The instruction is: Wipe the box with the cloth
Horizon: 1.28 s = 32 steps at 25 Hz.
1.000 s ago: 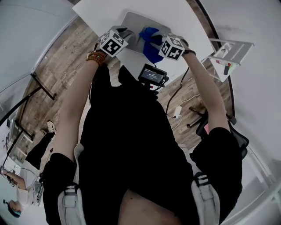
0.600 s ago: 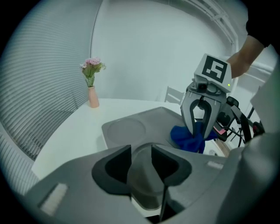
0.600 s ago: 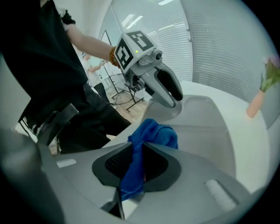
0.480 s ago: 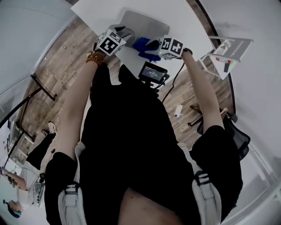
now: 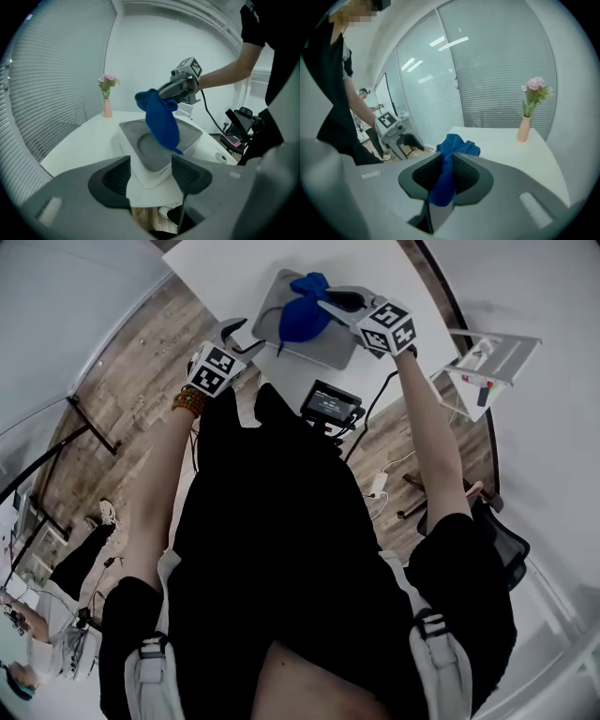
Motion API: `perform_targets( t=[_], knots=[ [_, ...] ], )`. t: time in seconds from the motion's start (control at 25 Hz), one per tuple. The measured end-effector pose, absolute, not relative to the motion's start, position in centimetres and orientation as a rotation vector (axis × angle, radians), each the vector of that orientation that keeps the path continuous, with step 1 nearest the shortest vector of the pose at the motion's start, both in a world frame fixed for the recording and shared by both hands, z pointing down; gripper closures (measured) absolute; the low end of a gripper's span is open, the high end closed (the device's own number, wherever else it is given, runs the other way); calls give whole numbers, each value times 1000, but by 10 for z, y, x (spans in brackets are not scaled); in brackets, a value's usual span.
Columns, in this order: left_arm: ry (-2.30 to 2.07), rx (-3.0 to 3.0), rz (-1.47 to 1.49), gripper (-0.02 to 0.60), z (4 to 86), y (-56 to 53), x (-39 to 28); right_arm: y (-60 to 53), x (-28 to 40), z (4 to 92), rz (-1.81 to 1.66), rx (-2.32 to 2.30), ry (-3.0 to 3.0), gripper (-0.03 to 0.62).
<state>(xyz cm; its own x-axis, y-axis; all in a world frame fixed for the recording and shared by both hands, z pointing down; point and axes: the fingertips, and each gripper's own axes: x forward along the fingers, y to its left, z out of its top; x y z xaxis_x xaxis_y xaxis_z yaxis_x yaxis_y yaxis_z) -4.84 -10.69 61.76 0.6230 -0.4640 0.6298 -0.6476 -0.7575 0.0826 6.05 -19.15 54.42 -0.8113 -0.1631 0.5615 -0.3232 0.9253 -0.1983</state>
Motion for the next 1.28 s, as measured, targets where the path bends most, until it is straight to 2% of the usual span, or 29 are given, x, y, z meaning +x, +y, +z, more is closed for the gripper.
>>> perform_targets(
  t=[0.24,0.52,0.96,1.28],
  knots=[
    [-778,2585,956,255,629,-100,-28,-221,49,595,238,504,-2266,496],
    [-720,2571,1040,225,640,-109,-21,-223,22,624,11,375,-2036,493],
    [-639,2553,1099,222,641,-105,-14,-221,-14,626,-49,78,-1965,500],
    [-563,2536,1127,204,647,-108,-17,-183,-10,625,-155,-104,-1944,511]
  ],
)
